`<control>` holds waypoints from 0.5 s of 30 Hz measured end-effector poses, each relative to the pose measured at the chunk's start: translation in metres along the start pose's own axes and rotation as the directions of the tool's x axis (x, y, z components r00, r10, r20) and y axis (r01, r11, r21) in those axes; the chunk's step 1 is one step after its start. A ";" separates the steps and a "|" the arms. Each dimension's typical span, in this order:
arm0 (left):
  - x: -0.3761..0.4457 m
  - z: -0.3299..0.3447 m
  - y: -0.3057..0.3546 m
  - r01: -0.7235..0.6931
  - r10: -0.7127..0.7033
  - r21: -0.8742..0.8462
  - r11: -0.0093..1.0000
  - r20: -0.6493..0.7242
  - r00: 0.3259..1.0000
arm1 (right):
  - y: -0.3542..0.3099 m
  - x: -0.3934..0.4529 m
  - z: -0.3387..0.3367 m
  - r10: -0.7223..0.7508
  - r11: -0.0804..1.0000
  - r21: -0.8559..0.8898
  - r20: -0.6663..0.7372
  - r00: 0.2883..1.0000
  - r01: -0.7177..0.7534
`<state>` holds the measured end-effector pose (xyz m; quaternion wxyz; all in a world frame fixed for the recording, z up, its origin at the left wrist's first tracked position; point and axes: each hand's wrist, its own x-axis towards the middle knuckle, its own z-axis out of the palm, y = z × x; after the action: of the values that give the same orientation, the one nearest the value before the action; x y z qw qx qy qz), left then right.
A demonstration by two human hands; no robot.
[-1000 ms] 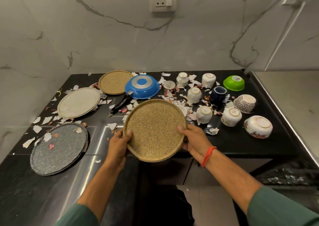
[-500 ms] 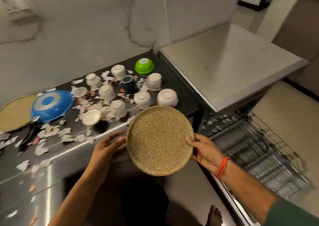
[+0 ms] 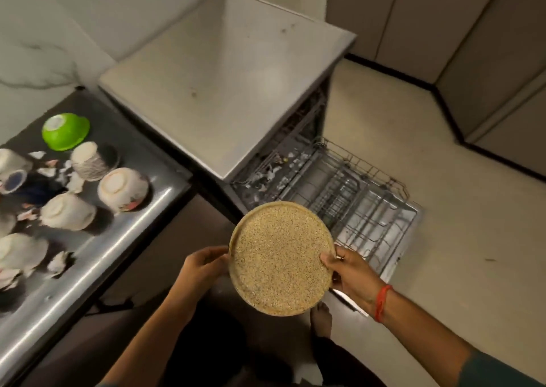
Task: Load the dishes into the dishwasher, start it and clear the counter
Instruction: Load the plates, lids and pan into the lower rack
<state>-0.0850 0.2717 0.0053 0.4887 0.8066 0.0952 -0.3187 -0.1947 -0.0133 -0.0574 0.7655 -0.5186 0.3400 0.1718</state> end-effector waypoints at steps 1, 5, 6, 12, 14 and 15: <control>0.005 0.009 0.004 0.009 -0.009 0.022 1.000 0.024 1.000 | 0.003 -0.001 -0.008 -0.008 0.999 -0.047 -0.012 1.000 0.007; 0.032 0.046 0.027 0.002 -0.008 0.065 0.998 0.091 0.996 | 0.013 -0.006 -0.043 -0.027 0.986 -0.167 -0.084 0.996 0.013; 0.037 0.052 0.034 -0.005 -0.001 0.052 0.999 0.109 0.994 | 0.014 -0.006 -0.049 -0.036 0.982 -0.186 -0.106 0.994 0.016; 0.089 0.098 0.040 0.038 -0.044 0.026 0.999 0.243 0.969 | 0.012 0.002 -0.078 -0.146 0.963 -0.263 -0.307 0.940 0.064; 0.108 0.120 0.042 0.065 -0.075 0.046 0.997 0.297 0.952 | 0.008 0.012 -0.090 -0.217 0.931 -0.360 -0.404 0.889 0.063; 0.119 0.129 0.040 0.080 -0.098 0.067 0.995 0.320 0.942 | 0.006 0.018 -0.095 -0.261 0.904 -0.423 -0.435 0.862 0.060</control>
<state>-0.0277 0.1236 -0.0789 0.4614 0.7509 0.0417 -0.4707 -0.2183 -0.0991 -0.0961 0.5477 -0.7153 0.4325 0.0365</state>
